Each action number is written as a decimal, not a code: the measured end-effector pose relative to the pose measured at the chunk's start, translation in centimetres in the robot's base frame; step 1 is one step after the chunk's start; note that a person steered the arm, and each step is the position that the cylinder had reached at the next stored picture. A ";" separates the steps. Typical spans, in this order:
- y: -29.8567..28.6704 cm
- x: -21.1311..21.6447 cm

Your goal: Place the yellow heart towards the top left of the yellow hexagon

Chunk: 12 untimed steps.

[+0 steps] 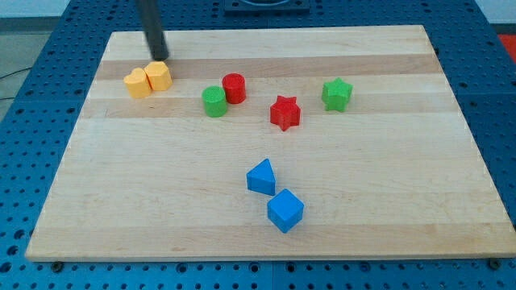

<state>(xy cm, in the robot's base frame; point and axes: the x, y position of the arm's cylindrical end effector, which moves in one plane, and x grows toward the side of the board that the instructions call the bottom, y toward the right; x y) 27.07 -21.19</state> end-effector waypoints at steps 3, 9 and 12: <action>1.1 7.3; 16.5 24.4; 8.9 6.1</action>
<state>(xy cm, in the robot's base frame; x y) 33.17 -12.29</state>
